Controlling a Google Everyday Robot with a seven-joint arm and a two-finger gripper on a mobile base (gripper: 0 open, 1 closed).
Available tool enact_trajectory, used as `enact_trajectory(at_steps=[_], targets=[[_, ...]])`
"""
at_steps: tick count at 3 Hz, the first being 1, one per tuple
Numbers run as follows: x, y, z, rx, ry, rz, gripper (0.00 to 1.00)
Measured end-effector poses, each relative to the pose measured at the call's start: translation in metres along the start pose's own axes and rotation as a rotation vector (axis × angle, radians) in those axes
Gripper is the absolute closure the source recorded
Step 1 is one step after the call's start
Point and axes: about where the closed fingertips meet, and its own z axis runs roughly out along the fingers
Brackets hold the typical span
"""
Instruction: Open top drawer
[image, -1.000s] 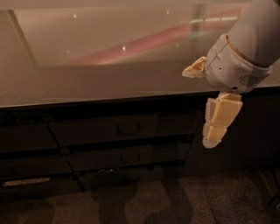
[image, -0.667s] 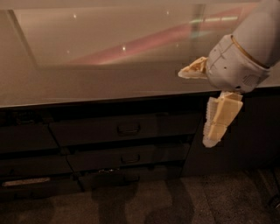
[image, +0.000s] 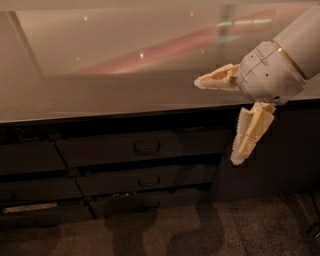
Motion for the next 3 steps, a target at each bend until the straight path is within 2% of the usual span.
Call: enact_trajectory(at_steps=[1, 2, 3], targets=[[0.0, 0.0, 0.0, 0.0, 0.0, 0.0, 0.0], [-0.0067, -0.001, -0.0006, 0.061, 0.0, -0.131, 0.0], [-0.0067, -0.001, -0.0006, 0.061, 0.0, -0.131, 0.0]])
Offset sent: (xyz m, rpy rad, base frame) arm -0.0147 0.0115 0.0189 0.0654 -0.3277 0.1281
